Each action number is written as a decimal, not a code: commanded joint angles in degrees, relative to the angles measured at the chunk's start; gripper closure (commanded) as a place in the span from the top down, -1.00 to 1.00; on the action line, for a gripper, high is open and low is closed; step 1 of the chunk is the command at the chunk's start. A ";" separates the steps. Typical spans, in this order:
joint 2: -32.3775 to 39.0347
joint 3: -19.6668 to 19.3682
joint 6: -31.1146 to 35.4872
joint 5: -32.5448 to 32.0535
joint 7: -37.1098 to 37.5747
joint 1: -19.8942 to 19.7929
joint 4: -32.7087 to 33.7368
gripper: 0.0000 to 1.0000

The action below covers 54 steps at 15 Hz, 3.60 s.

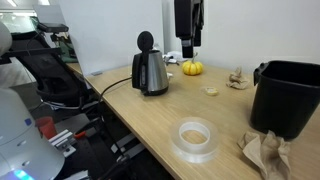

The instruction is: Put the brown paper bag in the black bin

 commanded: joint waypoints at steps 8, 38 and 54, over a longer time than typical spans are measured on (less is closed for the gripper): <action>-0.26 -0.02 0.91 -0.70 2.60 -0.26 0.07 1.00; 38.61 -14.43 19.66 11.06 42.00 1.49 14.22 1.00; 42.38 -16.51 25.51 11.09 40.93 2.60 16.07 -0.50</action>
